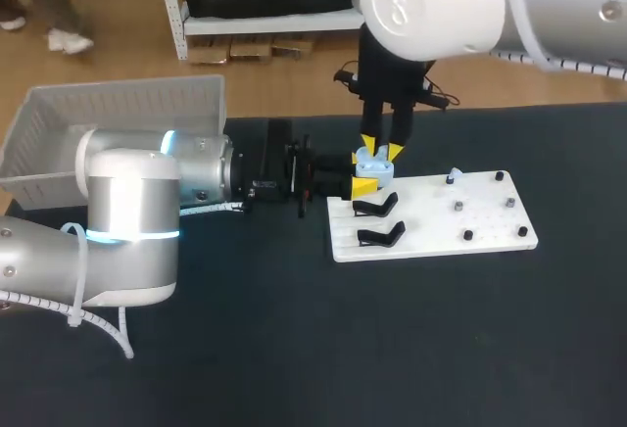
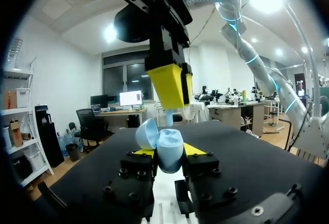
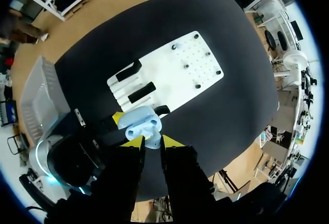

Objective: Pick up each earbud case from the left stands, insert the matching earbuds, close the lid, and place the case in the box.

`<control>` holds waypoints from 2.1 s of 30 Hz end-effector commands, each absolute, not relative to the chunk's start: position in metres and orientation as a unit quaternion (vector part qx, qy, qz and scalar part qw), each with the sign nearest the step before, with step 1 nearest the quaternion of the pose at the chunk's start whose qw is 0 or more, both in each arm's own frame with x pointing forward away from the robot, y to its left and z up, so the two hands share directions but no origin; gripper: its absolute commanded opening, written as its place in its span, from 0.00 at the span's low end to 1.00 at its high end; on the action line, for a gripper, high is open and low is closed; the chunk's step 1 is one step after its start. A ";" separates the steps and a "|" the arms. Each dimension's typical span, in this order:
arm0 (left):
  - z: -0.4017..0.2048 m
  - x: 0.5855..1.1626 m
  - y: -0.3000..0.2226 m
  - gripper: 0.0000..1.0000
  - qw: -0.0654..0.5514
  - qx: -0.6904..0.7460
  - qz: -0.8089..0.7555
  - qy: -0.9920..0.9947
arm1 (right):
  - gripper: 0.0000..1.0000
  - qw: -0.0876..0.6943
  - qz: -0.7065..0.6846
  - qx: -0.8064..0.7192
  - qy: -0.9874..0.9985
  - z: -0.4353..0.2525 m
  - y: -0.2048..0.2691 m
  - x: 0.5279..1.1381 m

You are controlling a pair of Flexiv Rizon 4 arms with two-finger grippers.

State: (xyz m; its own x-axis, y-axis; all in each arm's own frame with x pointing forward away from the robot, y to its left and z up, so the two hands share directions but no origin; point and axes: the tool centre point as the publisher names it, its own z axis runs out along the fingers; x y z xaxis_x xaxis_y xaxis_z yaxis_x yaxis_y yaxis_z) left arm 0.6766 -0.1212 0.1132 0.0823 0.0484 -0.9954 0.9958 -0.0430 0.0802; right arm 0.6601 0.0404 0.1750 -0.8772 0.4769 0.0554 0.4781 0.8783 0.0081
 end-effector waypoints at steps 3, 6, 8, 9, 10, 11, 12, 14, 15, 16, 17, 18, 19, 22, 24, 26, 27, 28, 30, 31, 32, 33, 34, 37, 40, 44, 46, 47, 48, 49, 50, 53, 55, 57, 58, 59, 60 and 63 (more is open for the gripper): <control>0.112 0.675 -0.122 0.00 0.501 0.541 -0.474 0.482 | 0.00 0.031 -0.004 -0.249 -0.968 0.172 0.043 0.662; 0.112 0.675 -0.122 0.00 0.501 0.541 -0.474 0.482 | 0.00 0.032 -0.003 -0.250 -0.968 0.171 0.043 0.662; 0.112 0.675 -0.122 0.00 0.501 0.541 -0.474 0.482 | 0.00 0.032 -0.002 -0.250 -0.968 0.171 0.043 0.662; 0.112 0.675 -0.122 0.00 0.501 0.541 -0.474 0.482 | 0.00 0.033 -0.002 -0.251 -0.968 0.171 0.043 0.662; 0.112 0.675 -0.122 0.00 0.501 0.541 -0.474 0.482 | 0.00 0.033 -0.001 -0.251 -0.967 0.171 0.043 0.662; 0.112 0.675 -0.122 0.00 0.501 0.541 -0.474 0.482 | 0.00 0.033 -0.001 -0.251 -0.967 0.171 0.043 0.662; 0.112 0.675 -0.122 0.00 0.501 0.541 -0.474 0.482 | 0.00 0.033 0.000 -0.251 -0.967 0.171 0.043 0.662; 0.112 0.675 -0.122 0.00 0.501 0.541 -0.474 0.482 | 0.00 0.034 0.001 -0.252 -0.967 0.170 0.043 0.662; 0.112 0.675 -0.122 0.00 0.501 0.541 -0.474 0.482 | 0.00 0.034 0.002 -0.252 -0.967 0.169 0.043 0.662; 0.112 0.675 -0.122 0.00 0.501 0.541 -0.474 0.482 | 0.00 0.034 0.003 -0.252 -0.967 0.169 0.043 0.662; 0.112 0.675 -0.122 0.00 0.501 0.541 -0.474 0.482 | 0.00 0.034 0.003 -0.252 -0.967 0.169 0.043 0.662; 0.112 0.675 -0.122 0.00 0.501 0.541 -0.474 0.482 | 0.00 0.035 0.004 -0.252 -0.967 0.168 0.043 0.662; 0.112 0.675 -0.122 0.00 0.501 0.541 -0.474 0.482 | 0.00 0.036 0.005 -0.252 -0.967 0.168 0.042 0.662; 0.112 0.675 -0.122 0.00 0.501 0.541 -0.474 0.482 | 0.00 0.037 0.007 -0.253 -0.967 0.167 0.042 0.662; 0.112 0.675 -0.122 0.00 0.501 0.541 -0.474 0.482 | 0.00 0.036 0.008 -0.253 -0.967 0.166 0.042 0.662; 0.112 0.675 -0.122 0.00 0.501 0.541 -0.474 0.482 | 0.00 0.037 0.010 -0.253 -0.967 0.166 0.042 0.663; 0.112 0.675 -0.122 0.00 0.501 0.541 -0.474 0.482 | 0.00 0.037 0.011 -0.254 -0.967 0.165 0.042 0.663; 0.112 0.675 -0.122 0.00 0.501 0.541 -0.474 0.482 | 0.00 0.037 0.011 -0.254 -0.966 0.165 0.042 0.663; 0.112 0.675 -0.122 0.00 0.501 0.541 -0.474 0.482 | 0.00 0.037 0.013 -0.255 -0.966 0.164 0.042 0.663; 0.112 0.675 -0.122 0.00 0.501 0.541 -0.474 0.482 | 0.00 0.036 0.015 -0.255 -0.966 0.164 0.042 0.664; 0.112 0.675 -0.122 0.00 0.501 0.541 -0.474 0.482 | 0.00 0.036 0.016 -0.255 -0.966 0.164 0.041 0.664; 0.112 0.675 -0.122 0.00 0.501 0.541 -0.474 0.482 | 0.00 0.035 0.017 -0.256 -0.966 0.164 0.041 0.664; 0.112 0.675 -0.122 0.00 0.501 0.541 -0.474 0.482 | 0.00 0.035 0.018 -0.256 -0.966 0.164 0.041 0.664; 0.112 0.675 -0.122 0.00 0.501 0.541 -0.474 0.482 | 0.00 0.033 0.023 -0.257 -0.965 0.162 0.041 0.664; 0.112 0.675 -0.122 0.00 0.501 0.541 -0.474 0.482 | 0.00 0.034 0.025 -0.258 -0.965 0.161 0.041 0.665; 0.112 0.675 -0.122 0.00 0.501 0.541 -0.474 0.482 | 0.00 0.036 0.029 -0.259 -0.965 0.159 0.042 0.665; 0.112 0.675 -0.122 0.00 0.501 0.541 -0.474 0.482 | 0.01 0.036 0.030 -0.261 -0.964 0.159 0.042 0.666; 0.112 0.675 -0.122 0.00 0.501 0.541 -0.474 0.482 | 0.20 0.037 0.031 -0.262 -0.964 0.158 0.042 0.666; 0.112 0.675 -0.122 0.00 0.501 0.541 -0.474 0.482 | 0.37 0.038 0.032 -0.263 -0.963 0.158 0.042 0.666; 0.112 0.675 -0.122 0.00 0.501 0.541 -0.474 0.482 | 0.52 0.039 0.032 -0.265 -0.963 0.158 0.041 0.666; 0.112 0.675 -0.122 0.00 0.501 0.541 -0.474 0.482 | 0.74 0.040 0.032 -0.266 -0.963 0.159 0.041 0.665; 0.112 0.675 -0.122 0.00 0.501 0.541 -0.474 0.482 | 0.86 0.041 0.026 -0.268 -0.962 0.163 0.037 0.662; 0.112 0.675 -0.122 0.00 0.501 0.541 -0.474 0.482 | 0.80 0.040 0.014 -0.269 -0.962 0.168 0.032 0.658; 0.112 0.675 -0.122 0.00 0.501 0.541 -0.474 0.482 | 0.64 0.042 -0.002 -0.270 -0.962 0.175 0.025 0.652; 0.112 0.675 -0.122 0.00 0.501 0.541 -0.474 0.482 | 0.59 0.042 -0.012 -0.268 -0.963 0.179 0.020 0.649; 0.112 0.675 -0.122 0.00 0.501 0.541 -0.474 0.482 | 0.56 0.041 -0.025 -0.263 -0.964 0.182 0.015 0.647; 0.112 0.675 -0.122 0.00 0.501 0.541 -0.474 0.482 | 0.53 0.039 -0.036 -0.256 -0.965 0.185 0.010 0.645; 0.112 0.675 -0.122 0.00 0.501 0.541 -0.474 0.482 | 0.56 0.010 -0.077 -0.220 -0.972 0.192 -0.006 0.643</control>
